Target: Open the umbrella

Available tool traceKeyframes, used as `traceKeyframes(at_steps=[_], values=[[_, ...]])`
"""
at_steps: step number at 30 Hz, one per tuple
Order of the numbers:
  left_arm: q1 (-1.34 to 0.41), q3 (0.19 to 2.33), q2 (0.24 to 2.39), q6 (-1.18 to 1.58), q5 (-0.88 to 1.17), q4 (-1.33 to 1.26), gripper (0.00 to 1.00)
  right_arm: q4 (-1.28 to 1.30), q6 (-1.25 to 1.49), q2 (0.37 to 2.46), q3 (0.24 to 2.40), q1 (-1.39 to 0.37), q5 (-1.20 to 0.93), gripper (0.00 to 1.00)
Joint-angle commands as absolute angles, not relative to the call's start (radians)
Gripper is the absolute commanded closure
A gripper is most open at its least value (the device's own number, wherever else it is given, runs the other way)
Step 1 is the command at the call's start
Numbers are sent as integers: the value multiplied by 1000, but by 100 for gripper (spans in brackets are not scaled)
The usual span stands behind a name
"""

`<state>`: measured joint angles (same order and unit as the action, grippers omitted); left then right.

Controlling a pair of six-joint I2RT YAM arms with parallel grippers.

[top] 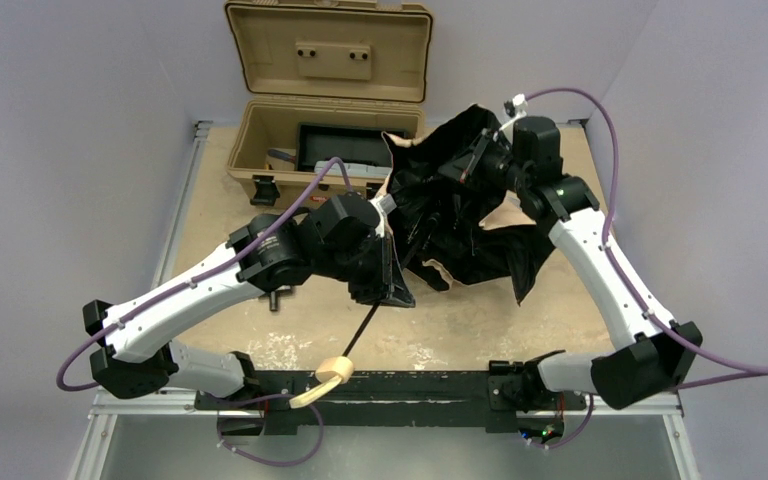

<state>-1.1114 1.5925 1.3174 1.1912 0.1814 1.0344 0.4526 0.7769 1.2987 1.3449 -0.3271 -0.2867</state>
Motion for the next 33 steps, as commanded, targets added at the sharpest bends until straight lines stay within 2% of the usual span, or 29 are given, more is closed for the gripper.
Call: traceKeyframes(at_steps=[1, 7, 12, 14, 16, 19, 22, 27, 33], values=[[-1160, 1558, 1246, 1157, 215, 944, 100, 481, 709, 1393, 1609, -303, -149, 100], [-1206, 1468, 1163, 1221, 197, 946, 100, 555, 674, 1512, 1826, -243, -132, 100], [-1209, 1431, 1117, 1260, 154, 950, 100, 553, 644, 1507, 1824, -217, -173, 100], [-1208, 1441, 1108, 1272, 119, 956, 100, 552, 612, 1498, 1807, -212, -256, 100], [-1206, 1465, 1114, 1278, 76, 964, 100, 571, 590, 1487, 1795, -212, -324, 90], [-1196, 1499, 1129, 1278, 30, 965, 100, 595, 572, 1448, 1782, -213, -412, 61], [-1180, 1498, 1131, 1278, 5, 944, 100, 649, 562, 1414, 1791, -213, -427, 40], [-1144, 1480, 1123, 1270, 4, 882, 100, 726, 596, 1343, 1795, -212, -455, 29], [-1115, 1487, 1130, 1265, 13, 829, 100, 694, 757, 1201, 1654, -233, -519, 27]])
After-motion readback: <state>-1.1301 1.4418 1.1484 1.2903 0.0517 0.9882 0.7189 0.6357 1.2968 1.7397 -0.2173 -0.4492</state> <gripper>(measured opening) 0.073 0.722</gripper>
